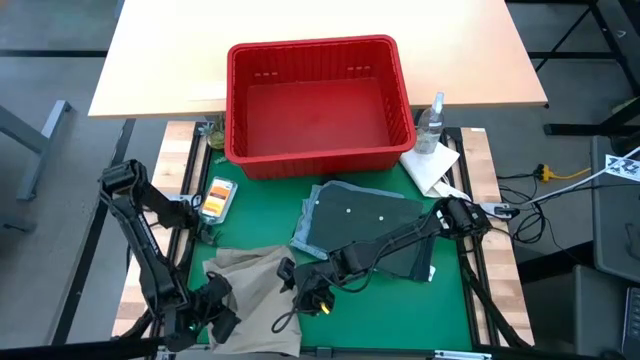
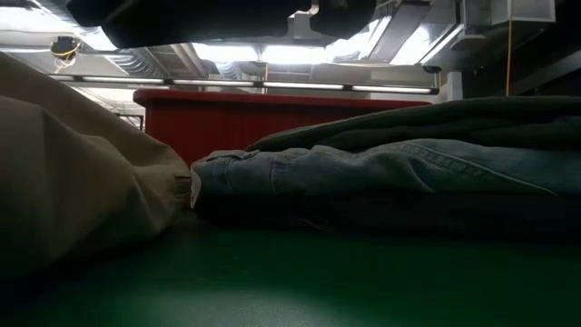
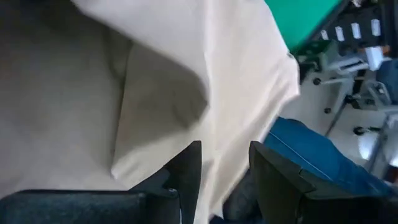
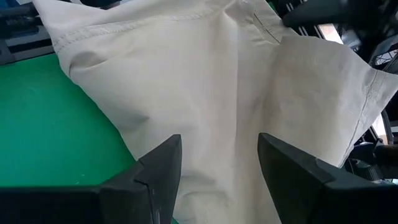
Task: Fold laundry
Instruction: Fold the beige shorts
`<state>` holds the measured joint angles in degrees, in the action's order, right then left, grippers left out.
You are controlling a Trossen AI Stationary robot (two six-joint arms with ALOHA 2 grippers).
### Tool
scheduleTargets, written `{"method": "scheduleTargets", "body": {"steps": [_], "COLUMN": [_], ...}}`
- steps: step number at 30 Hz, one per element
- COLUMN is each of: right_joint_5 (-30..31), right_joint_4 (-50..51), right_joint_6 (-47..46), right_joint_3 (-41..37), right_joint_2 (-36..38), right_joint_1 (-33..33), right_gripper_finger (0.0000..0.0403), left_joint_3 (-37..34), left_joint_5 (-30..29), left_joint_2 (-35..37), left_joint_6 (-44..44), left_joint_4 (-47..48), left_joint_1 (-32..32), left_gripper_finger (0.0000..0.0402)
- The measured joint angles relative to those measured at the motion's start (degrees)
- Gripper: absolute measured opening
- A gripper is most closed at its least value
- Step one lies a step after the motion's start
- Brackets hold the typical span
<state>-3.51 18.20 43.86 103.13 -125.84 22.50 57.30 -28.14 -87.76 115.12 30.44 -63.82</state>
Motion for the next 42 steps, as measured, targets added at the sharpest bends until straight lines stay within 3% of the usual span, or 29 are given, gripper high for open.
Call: {"method": "scheduleTargets", "body": {"steps": [9, 23, 42], "right_joint_5": [0.0, 0.0, 0.0], "right_joint_4": [0.0, -0.1, -0.1], "right_joint_6": [0.0, 0.0, 0.0], "right_joint_3": [0.0, 0.0, 0.0], "right_joint_2": [0.0, 0.0, 0.0], "right_joint_1": [0.0, 0.0, 0.0], "right_gripper_finger": [0.0211, 0.0211, 0.0211], "left_joint_3": [0.0, 0.0, 0.0], "left_joint_5": [-5.1, -5.7, -4.1], "left_joint_2": [4.8, 4.9, 4.9], "left_joint_6": [-2.3, -9.2, -10.4], "left_joint_4": [4.5, 6.7, 6.4], "left_joint_1": [-0.7, 2.7, 7.2], "left_gripper_finger": [0.0128, 0.0128, 0.0125]}}
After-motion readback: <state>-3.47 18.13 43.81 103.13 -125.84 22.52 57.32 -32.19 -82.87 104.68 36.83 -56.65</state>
